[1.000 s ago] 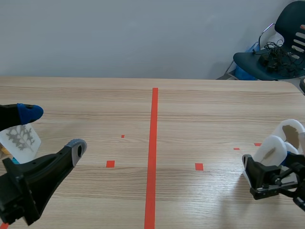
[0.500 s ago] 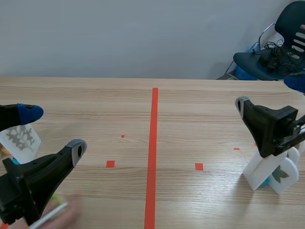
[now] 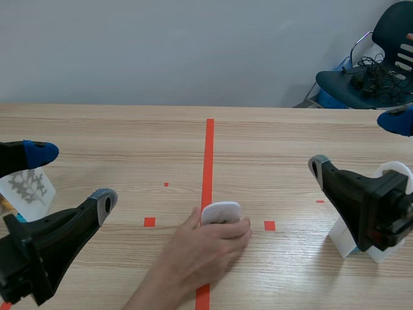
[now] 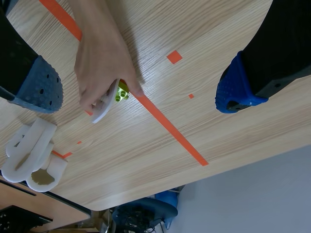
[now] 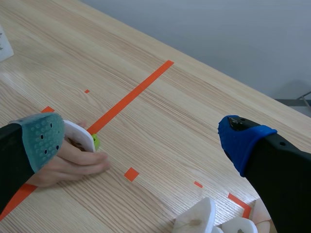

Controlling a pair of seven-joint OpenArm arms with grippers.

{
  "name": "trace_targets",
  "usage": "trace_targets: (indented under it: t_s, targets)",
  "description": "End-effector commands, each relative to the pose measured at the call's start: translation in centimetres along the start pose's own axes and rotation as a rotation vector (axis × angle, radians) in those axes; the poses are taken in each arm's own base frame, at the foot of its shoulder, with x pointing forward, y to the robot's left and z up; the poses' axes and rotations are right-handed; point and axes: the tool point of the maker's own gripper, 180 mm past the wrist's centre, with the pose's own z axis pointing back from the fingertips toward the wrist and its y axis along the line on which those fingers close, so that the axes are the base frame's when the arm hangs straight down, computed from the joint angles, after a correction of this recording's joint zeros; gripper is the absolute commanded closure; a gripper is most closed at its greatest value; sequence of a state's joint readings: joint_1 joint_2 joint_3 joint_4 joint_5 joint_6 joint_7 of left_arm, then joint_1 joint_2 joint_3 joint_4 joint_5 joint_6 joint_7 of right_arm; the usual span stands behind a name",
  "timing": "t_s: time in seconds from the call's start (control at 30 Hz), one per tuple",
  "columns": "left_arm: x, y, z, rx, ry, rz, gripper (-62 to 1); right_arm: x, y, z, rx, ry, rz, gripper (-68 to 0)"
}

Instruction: Do the leaf sorting experiment

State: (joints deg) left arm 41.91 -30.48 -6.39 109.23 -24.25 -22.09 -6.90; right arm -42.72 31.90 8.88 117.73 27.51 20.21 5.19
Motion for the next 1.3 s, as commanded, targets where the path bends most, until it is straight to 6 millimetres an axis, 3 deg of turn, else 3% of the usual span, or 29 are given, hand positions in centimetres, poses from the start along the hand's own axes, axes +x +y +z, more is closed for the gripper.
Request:
trace_targets:
  t_s: [0.0,0.23,0.53,0.77,1.13,1.27]
  targets:
    - [0.6,0.1,0.0,0.001,-0.023,-0.002,-62.3,0.4,-0.4,-0.2,-0.010,-0.018,0.004,-67.9]
    - [-0.1,0.1,-0.1,0.002,0.016,-0.004,-62.3,0.4,-0.4,-0.2,-0.010,-0.017,0.004,-67.9]
    - [-5.9,0.7,-2.0,-0.027,0.154,-0.016,-62.3,0.6,-0.5,-0.2,-0.012,-0.021,0.007,-67.9]
    - [-10.8,0.3,-5.6,-0.085,0.174,-0.044,-62.3,0.5,-0.6,-0.2,-0.019,-0.021,0.007,-67.9]
    - [-13.9,-5.0,-12.7,-0.248,0.148,-0.074,-62.3,0.5,-0.7,-0.2,-0.023,-0.021,0.007,-67.9]
    - [-14.3,-5.4,-14.4,-0.229,0.146,-0.072,-62.3,0.5,-0.7,-0.2,-0.023,-0.021,0.006,-67.9]
